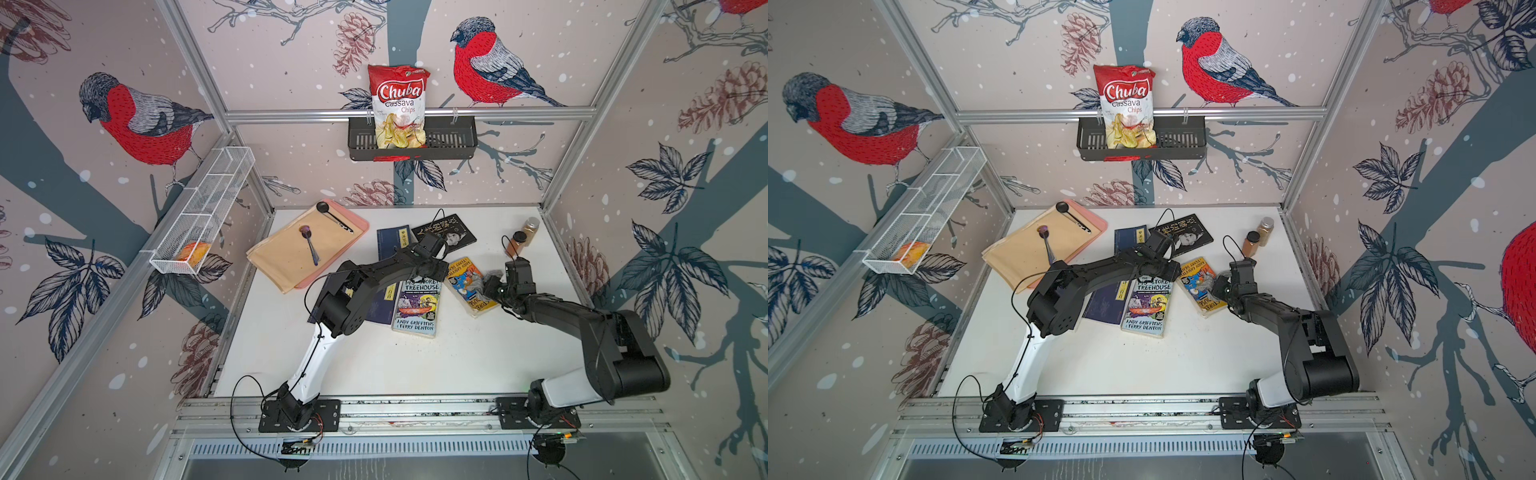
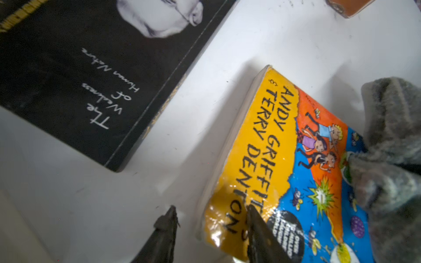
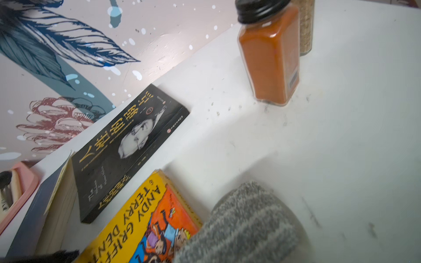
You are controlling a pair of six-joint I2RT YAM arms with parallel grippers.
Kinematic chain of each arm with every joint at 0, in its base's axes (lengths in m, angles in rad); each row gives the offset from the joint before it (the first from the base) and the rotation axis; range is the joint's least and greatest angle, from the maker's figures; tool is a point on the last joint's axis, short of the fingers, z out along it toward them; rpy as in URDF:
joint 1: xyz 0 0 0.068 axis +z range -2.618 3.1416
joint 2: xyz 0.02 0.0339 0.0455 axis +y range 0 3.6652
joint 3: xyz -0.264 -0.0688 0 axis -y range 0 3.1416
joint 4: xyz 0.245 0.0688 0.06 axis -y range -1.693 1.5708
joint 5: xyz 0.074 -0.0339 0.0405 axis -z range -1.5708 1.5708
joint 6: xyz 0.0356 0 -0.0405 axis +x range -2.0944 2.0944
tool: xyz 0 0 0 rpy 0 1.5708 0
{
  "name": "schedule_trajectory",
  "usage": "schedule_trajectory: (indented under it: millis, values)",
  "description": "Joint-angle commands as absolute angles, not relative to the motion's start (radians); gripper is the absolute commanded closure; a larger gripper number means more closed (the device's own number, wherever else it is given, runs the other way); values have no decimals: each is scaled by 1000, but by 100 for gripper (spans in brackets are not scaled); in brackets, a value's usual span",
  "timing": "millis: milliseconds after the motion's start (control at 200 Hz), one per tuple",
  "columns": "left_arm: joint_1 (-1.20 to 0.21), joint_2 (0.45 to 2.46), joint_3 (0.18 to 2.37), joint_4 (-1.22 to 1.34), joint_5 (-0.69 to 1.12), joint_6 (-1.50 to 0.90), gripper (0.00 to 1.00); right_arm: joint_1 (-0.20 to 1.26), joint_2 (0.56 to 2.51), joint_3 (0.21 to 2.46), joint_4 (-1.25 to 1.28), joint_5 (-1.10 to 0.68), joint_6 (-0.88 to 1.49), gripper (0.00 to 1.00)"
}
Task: Wipe the cover of the book
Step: Wipe the dirt from the cover of the book.
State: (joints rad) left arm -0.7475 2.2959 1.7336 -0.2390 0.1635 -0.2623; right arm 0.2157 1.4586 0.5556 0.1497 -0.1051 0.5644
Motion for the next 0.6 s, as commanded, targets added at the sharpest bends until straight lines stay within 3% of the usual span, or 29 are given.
schedule_trajectory:
  millis: [0, 225, 595]
  values:
    - [-756, 2305, 1740, -241, 245, -233, 54, 279, 1423, 533, -12, -141, 606, 81]
    - [-799, 2323, 1765, -275, 310, -181, 59, 399, 1348, 530, -77, -103, 640, 80]
    - [-778, 2294, 1767, -198, 435, -221, 52, 384, 1379, 596, -51, -137, 604, 76]
